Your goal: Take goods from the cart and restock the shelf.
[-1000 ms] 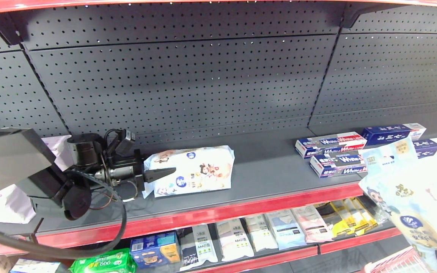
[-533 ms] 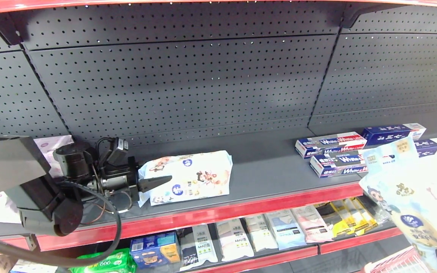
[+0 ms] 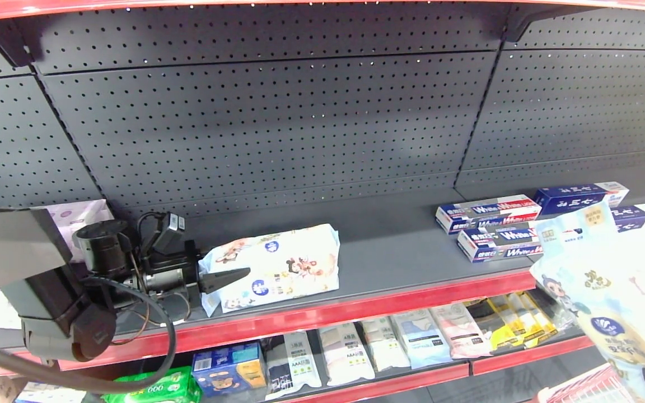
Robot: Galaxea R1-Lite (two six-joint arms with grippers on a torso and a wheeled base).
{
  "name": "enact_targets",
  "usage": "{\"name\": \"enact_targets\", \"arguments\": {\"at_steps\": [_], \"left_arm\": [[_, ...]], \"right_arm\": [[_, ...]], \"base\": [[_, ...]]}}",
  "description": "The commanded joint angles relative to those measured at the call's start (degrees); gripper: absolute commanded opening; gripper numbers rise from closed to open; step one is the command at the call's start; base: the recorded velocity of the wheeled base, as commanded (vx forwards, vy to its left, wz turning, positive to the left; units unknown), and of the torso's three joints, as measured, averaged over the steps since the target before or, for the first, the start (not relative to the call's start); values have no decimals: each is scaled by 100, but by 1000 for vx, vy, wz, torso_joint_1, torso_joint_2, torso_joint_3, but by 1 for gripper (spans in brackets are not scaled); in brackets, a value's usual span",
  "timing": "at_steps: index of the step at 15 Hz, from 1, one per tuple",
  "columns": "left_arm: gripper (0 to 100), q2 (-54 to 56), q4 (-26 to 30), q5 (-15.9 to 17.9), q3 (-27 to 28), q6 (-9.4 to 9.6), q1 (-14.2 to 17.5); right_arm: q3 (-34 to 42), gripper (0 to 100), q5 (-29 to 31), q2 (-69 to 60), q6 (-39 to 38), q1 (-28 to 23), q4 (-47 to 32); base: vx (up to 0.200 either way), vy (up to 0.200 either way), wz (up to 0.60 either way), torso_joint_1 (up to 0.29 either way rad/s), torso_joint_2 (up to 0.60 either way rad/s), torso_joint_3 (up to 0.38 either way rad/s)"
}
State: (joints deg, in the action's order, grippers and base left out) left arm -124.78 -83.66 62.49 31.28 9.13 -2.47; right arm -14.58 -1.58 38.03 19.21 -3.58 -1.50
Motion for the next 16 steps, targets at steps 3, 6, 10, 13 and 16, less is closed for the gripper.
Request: {"name": "enact_targets", "arguments": {"at_steps": [3,6,10,13,16], "left_arm": [[0,-81,-18,0,115,-34,1],[0,-116,-27,167,185,-34,1],[0,-116,-71,220,159,-25,1],[0,-116,-177,211,159,-25,1],[0,-116,-194,246,133,-34,1]], "right_arm": [[8,0,18,11,4,-20,1],[34,0,18,20,4,-20,-8],[52,0,27,29,4,-20,-8],[61,0,27,55,4,-20,-8],[69,0,35,55,4,-20,-8]], "base": [[0,0,0,0,0,0],[0,0,0,0,0,0],[0,0,0,0,0,0],[0,0,0,0,0,0],[0,0,0,0,0,0]]}}
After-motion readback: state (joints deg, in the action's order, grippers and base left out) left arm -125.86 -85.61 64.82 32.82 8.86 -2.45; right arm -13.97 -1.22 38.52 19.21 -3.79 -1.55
